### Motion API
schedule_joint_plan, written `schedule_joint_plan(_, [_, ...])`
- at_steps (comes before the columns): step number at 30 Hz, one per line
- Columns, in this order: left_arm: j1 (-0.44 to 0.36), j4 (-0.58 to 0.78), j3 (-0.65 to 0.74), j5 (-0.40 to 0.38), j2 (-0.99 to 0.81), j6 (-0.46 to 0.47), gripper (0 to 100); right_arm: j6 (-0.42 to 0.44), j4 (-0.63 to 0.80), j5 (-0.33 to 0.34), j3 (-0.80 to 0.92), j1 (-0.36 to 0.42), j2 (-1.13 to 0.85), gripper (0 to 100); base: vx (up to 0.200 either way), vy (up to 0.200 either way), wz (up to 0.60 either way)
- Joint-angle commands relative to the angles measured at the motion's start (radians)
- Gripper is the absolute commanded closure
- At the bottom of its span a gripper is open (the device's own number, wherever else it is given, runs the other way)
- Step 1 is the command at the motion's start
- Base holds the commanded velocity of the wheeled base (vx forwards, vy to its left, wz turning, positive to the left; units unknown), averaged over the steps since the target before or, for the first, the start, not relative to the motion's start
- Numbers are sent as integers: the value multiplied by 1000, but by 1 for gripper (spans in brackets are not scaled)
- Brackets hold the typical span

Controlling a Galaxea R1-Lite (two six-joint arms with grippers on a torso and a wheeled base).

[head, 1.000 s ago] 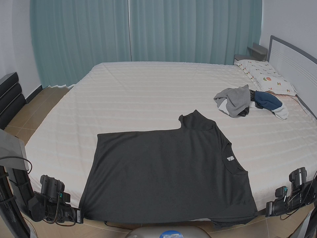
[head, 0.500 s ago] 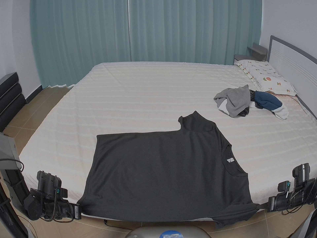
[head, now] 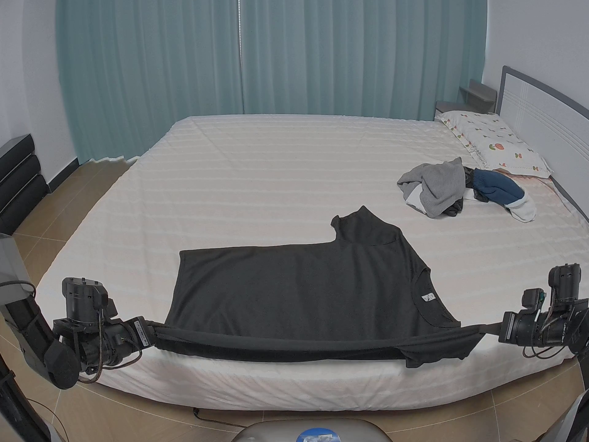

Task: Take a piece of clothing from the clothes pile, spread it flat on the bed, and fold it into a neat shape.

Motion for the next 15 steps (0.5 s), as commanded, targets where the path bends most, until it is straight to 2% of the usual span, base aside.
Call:
schedule_joint_plan(1, [0, -20, 6, 2, -20, 1, 100, 1, -1, 0, -36, 11, 0, 100, 0, 0, 0])
schedule_joint_plan(9, [6, -15, 27, 8, -67, 4, 100, 1, 2, -1, -59, 26, -2, 100, 0, 0, 0])
schedule_joint_plan(15, [1, -11, 76, 9, -104, 51, 100, 1, -1, 3, -42, 45, 4, 100, 0, 0, 0])
